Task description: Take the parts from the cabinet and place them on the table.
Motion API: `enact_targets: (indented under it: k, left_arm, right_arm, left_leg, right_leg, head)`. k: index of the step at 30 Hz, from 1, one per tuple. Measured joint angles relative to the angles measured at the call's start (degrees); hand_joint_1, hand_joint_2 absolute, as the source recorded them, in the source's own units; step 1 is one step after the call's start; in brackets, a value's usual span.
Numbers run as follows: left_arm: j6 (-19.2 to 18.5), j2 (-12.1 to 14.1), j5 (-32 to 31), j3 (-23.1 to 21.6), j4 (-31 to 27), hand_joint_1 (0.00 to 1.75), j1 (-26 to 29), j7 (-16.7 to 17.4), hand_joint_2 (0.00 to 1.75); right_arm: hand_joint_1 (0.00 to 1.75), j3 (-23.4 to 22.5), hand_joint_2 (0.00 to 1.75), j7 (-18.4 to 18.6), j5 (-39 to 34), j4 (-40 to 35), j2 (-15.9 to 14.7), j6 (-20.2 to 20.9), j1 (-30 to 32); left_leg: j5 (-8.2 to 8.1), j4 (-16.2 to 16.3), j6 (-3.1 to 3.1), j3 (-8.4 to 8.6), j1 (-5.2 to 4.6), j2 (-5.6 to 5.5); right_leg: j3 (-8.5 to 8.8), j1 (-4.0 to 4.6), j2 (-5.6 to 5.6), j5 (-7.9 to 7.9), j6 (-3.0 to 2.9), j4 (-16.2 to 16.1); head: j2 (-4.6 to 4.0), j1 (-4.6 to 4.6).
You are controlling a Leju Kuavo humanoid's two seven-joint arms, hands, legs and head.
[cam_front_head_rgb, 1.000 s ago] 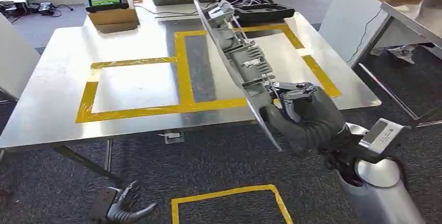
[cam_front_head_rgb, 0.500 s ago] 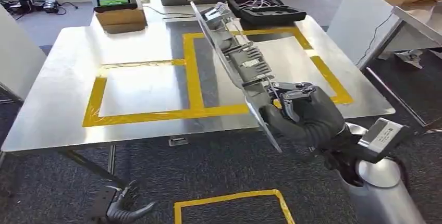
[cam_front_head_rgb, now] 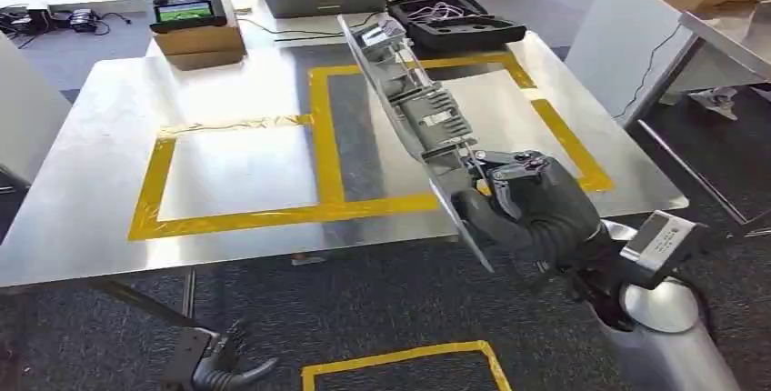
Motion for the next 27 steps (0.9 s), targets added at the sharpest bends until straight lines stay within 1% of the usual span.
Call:
enact_targets:
  k: [1, 3, 4, 5, 6, 7, 8, 9, 10, 11, 12, 13, 14, 15, 16, 17, 18, 22, 23, 24, 27]
  left_arm:
    - [0.0, -0.2, -0.1, 0.0, 0.0, 0.00, 0.0, 0.0, 1.75]
    - [0.0, -0.2, -0.1, 0.0, 0.0, 0.00, 0.1, 0.0, 1.75]
    - [0.0, -0.2, -0.1, 0.0, 0.0, 0.00, 0.0, 0.0, 1.75]
    - [0.0, -0.2, -0.1, 0.1, -0.1, 0.00, -0.1, 0.0, 1.75]
    - [0.0, -0.2, -0.1, 0.1, 0.0, 0.00, -0.1, 0.0, 1.75]
    - [0.0, -0.3, -0.1, 0.1, 0.0, 0.00, -0.1, 0.0, 1.75]
    - [0.0, -0.3, -0.1, 0.1, 0.0, 0.00, -0.1, 0.0, 1.75]
    - [0.0, -0.3, -0.1, 0.2, 0.0, 0.00, 0.0, 0.0, 1.75]
    - [0.0, -0.4, -0.1, 0.2, 0.0, 0.00, 0.0, 0.0, 1.75]
    - [0.0, -0.3, -0.1, 0.2, 0.0, 0.00, 0.0, 0.0, 1.75]
    - [0.0, -0.4, 0.0, 0.3, 0.0, 0.00, -0.1, 0.0, 1.75]
    - [0.0, -0.4, 0.0, 0.3, 0.0, 0.00, -0.1, 0.0, 1.75]
    - [0.0, -0.4, 0.0, 0.3, 0.0, 0.00, -0.1, 0.0, 1.75]
    - [0.0, -0.4, 0.0, 0.3, 0.0, 0.00, -0.2, 0.0, 1.75]
    - [0.0, -0.4, 0.0, 0.3, 0.0, 0.00, -0.2, 0.0, 1.75]
    - [0.0, -0.4, 0.1, 0.4, 0.0, 0.00, -0.1, 0.0, 1.75]
    - [0.1, -0.4, 0.1, 0.4, 0.0, 0.00, -0.1, 0.0, 1.75]
    - [0.2, -0.4, 0.2, 0.5, 0.1, 0.00, -0.1, 0.0, 1.75]
    - [0.2, -0.4, 0.2, 0.6, 0.1, 0.00, -0.1, 0.0, 1.75]
    - [0.2, -0.4, 0.2, 0.7, 0.1, 0.00, -0.1, 0.0, 1.75]
    - [0.2, -0.5, 0.0, 0.8, 0.1, 0.00, -0.1, 0.0, 1.75]
  right_arm:
    - [1.75, 0.0, 1.75, 0.0, 0.0, 0.0, 0.0, 0.0, 0.1]
    - [1.75, 0.0, 1.75, 0.0, 0.0, 0.0, 0.0, 0.0, 0.2]
    - [1.75, -0.1, 1.75, 0.0, 0.0, 0.0, 0.0, 0.0, 0.3]
    - [1.75, -0.1, 1.75, 0.0, 0.0, 0.0, 0.0, 0.0, 0.4]
    - [1.75, -0.1, 1.75, -0.1, 0.0, 0.0, 0.0, 0.0, 0.4]
    - [1.75, -0.1, 1.75, -0.2, 0.0, 0.0, 0.0, 0.0, 0.5]
    - [1.75, -0.1, 1.75, -0.2, 0.1, 0.0, 0.0, 0.0, 0.7]
    - [1.75, -0.1, 1.75, -0.2, 0.1, 0.0, 0.0, 0.0, 0.8]
    - [1.75, -0.1, 1.75, -0.2, 0.1, 0.1, 0.0, 0.0, 0.9]
    - [1.75, -0.1, 1.75, -0.2, 0.1, 0.3, 0.0, 0.0, 0.8]
    - [1.75, -0.1, 1.75, -0.2, 0.1, 0.4, 0.0, 0.0, 0.8]
    - [1.75, -0.1, 1.75, -0.2, 0.1, 0.5, 0.0, 0.0, 0.8]
    - [1.75, -0.1, 1.75, -0.2, 0.1, 0.6, 0.0, 0.0, 0.8]
    - [1.75, -0.1, 1.75, -0.2, 0.1, 0.7, 0.0, 0.0, 0.7]
    - [1.75, -0.1, 1.75, -0.2, 0.1, 0.8, 0.0, 0.1, 0.6]
    - [1.75, -0.1, 1.75, -0.3, 0.1, 0.9, 0.0, 0.2, 0.6]
    - [1.75, -0.1, 1.75, -0.3, 0.1, 0.9, 0.0, 0.3, 0.6]
    - [1.75, 0.1, 1.75, -0.4, 0.6, 1.4, 0.0, 0.5, 0.5]
    - [1.75, 0.1, 1.75, -0.7, 0.7, 1.5, 0.0, 0.5, 0.5]
    - [1.75, 0.2, 1.75, -0.8, 0.9, 1.6, 0.0, 0.4, 0.3]
    - [1.75, 0.5, 1.75, -0.5, 2.6, 1.8, 0.0, -0.3, -0.4]
  left_leg:
    - [-0.08, 0.3, 0.38, -0.20, 0.00, -0.01]
    - [-0.40, 0.3, 1.17, -0.20, -0.29, -0.10]
    - [-0.30, -0.1, 1.64, 0.20, 0.06, -0.08]
    - [-0.51, -0.2, 2.02, 0.48, 0.10, -0.07]
    - [-0.70, -0.2, 2.32, 0.58, 0.10, -0.01]
    - [-0.85, -0.2, 2.50, 0.74, 0.04, 0.03]
    - [-1.06, -0.2, 2.63, 0.88, -0.03, 0.08]
    - [-1.29, -0.2, 2.68, 1.09, -0.08, 0.08]
    - [-1.50, -0.2, 2.66, 1.38, -0.09, 0.04]
    - [-1.80, -0.1, 2.60, 1.81, -0.09, -0.05]
    - [-2.11, -0.1, 2.49, 2.31, -0.09, -0.14]
    - [-2.46, -0.1, 2.31, 2.83, -0.09, -0.22]
    - [-2.79, -0.1, 2.01, 3.03, -0.09, -0.28]
    - [-3.04, 0.2, 1.58, 2.92, -0.53, -0.36]
    - [-2.97, 0.0, 1.28, 2.79, -0.42, -0.34]
    - [-3.17, 0.2, 1.56, 2.85, -0.67, -0.29]
    - [-3.11, 0.0, 1.64, 2.99, -0.54, -0.24]
    - [-2.97, -0.8, 1.36, 3.38, -0.52, -0.22]
    - [-2.91, -0.9, 1.19, 3.44, -0.52, -0.22]
    - [-2.90, -1.0, 0.88, 3.50, -0.50, -0.22]
    - [-2.85, -1.1, 0.72, 3.55, -0.49, -0.21]
  right_leg:
    - [-0.04, -0.05, -0.01, 0.05, 0.23, -0.2]
    - [0.22, -0.18, -0.02, -0.11, 0.93, -0.6]
    - [0.35, -0.27, -0.01, -0.52, 1.33, -0.4]
    - [-0.19, -0.27, -0.19, -1.25, 1.52, 1.2]
    - [-2.02, -0.28, -0.22, -2.88, 1.61, 4.6]
    - [-4.76, -0.29, -0.23, -4.89, 1.74, 9.4]
    - [-7.42, -0.27, -0.23, -6.37, 1.81, 13.9]
    - [-9.67, -0.27, -0.23, -6.79, 1.82, 17.2]
    - [-10.52, -0.28, -0.23, -5.74, 1.80, 17.6]
    - [-9.96, -0.28, -0.23, -3.20, 1.68, 15.1]
    - [-8.38, -0.28, -0.24, -0.15, 1.50, 10.8]
    - [-6.14, -0.27, -0.26, 3.12, 1.23, 5.4]
    - [-4.77, -0.23, -0.33, 4.60, 0.93, 1.2]
    - [-4.13, 0.20, -0.31, 3.87, 0.70, 0.3]
    - [-4.21, 0.13, -0.26, 3.67, 0.47, 0.2]
    - [-4.15, -0.07, -0.15, 3.83, 0.62, -0.1]
    - [-4.14, 0.02, -0.07, 3.77, 0.54, -0.1]
    - [-4.10, 0.12, -0.07, 3.51, 0.09, -0.1]
    - [-4.09, 0.12, -0.08, 3.46, -0.01, -0.1]
    - [-4.09, 0.13, -0.08, 3.46, -0.04, -0.1]
    - [-4.09, 0.15, -0.09, 3.47, -0.18, -0.1]
  head:
    - [0.00, 0.13]
    - [0.00, 0.11]
    - [-0.02, 0.15]
    - [-0.02, 0.15]
    - [0.00, 0.26]
    - [0.00, 0.26]
    - [-0.02, 0.26]
    - [0.00, 0.26]
    - [0.00, 0.28]
    - [-0.02, 0.28]
    - [0.00, 0.26]
    - [-0.02, 0.26]
    - [-0.02, 0.26]
    - [-0.02, 0.22]
    - [-0.02, 0.24]
    - [0.00, 0.26]
    - [-0.02, 0.22]
    - [-0.02, 0.24]
    - [-0.02, 0.24]
    - [0.00, 0.24]
    - [-0.02, 0.24]
